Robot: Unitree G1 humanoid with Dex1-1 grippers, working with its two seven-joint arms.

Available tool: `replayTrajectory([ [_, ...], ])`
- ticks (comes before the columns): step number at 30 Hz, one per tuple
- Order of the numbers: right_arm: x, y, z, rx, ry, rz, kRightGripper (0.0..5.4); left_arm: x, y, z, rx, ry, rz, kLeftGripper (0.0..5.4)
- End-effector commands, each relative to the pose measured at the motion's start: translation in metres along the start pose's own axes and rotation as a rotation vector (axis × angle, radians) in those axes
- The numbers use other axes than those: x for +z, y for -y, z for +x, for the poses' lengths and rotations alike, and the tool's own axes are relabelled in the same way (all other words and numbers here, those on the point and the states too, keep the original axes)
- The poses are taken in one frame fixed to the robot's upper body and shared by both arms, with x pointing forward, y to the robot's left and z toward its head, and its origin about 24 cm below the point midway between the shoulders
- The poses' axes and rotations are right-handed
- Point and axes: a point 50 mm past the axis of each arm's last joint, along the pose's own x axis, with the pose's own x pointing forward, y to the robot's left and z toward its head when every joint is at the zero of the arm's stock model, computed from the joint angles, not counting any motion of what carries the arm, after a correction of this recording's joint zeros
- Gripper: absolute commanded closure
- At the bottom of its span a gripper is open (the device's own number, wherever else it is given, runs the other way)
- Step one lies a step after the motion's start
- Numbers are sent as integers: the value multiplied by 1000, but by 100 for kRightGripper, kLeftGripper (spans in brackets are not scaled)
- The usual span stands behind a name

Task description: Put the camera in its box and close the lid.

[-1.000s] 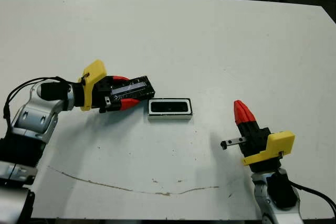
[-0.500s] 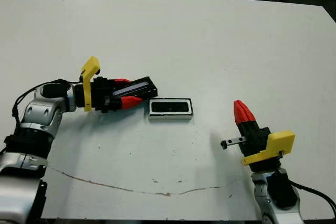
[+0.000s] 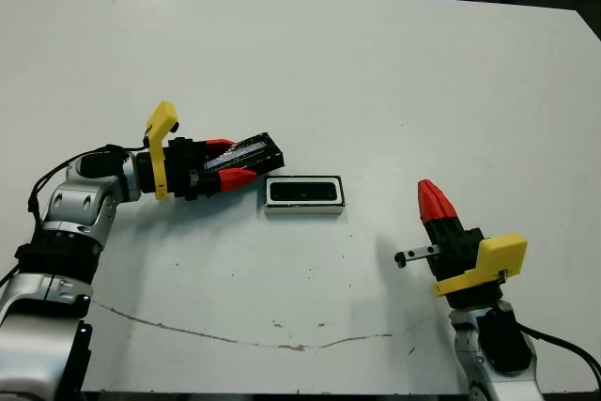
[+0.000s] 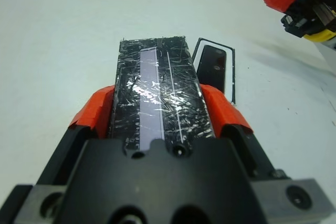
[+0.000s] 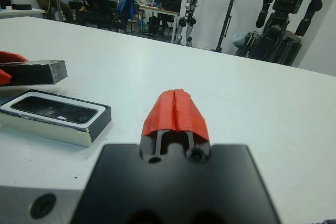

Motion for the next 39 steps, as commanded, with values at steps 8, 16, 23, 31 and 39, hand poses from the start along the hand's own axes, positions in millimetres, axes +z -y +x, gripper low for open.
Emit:
replayTrajectory([
  [8,-4,3,-3,-1,-24,-6,540,6,6,8,-154,-36,44,212],
  [16,-4,3,-4,-2,-28,-7,540,2,12,21,-238,-120,91,212],
  [23,-4,3,-4,-5,-34,-11,540,-5,17,35,-272,-152,83,212],
  [31,-5,4,-5,-7,-35,-9,540,-13,24,44,-268,-218,175,212],
  [39,-5,4,-4,-11,-33,-11,540,-18,29,51,-290,-272,263,212],
])
